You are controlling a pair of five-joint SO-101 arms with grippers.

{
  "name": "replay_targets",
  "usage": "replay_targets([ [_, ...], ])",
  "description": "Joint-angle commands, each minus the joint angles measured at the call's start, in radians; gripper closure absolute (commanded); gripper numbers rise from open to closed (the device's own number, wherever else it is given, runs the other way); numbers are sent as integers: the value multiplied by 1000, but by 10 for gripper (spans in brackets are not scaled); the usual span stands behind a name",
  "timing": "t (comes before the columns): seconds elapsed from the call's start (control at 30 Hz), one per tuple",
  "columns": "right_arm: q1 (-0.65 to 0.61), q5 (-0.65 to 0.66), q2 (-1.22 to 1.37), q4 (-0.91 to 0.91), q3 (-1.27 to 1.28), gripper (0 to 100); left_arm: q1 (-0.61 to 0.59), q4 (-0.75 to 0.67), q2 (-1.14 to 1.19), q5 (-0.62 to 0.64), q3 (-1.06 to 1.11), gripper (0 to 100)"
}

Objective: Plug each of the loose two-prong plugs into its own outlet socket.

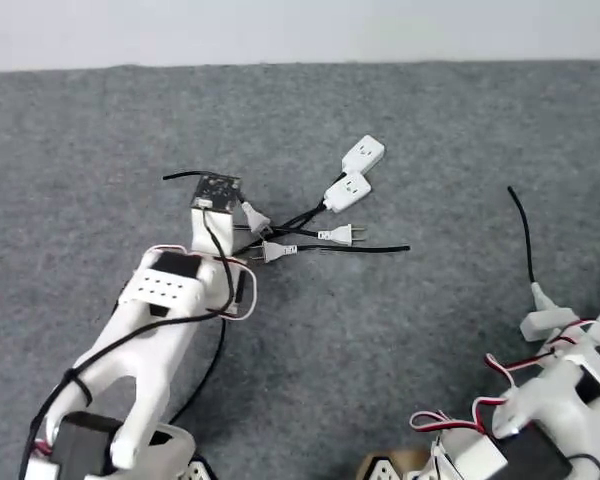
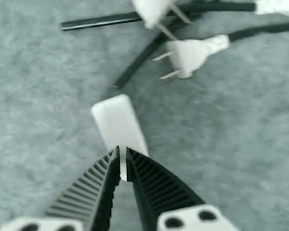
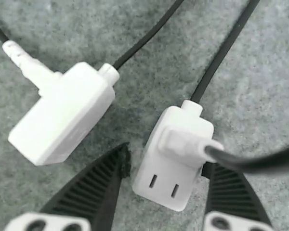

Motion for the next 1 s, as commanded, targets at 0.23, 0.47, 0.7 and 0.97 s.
replay_targets([
  [0.23,-24,9,-4,-16,-12,772,-98,-14,29,-75,8,987],
  [0.47,-21,9,-4,-16,-12,772,-100,17,23,-69,-16,987],
  [0.7,-22,9,-4,-16,-14,772,-34,219,-187,-68,-165,987],
  [0.97,-19,11,-4,-10,-12,772,186,54,-201,69,4,987],
])
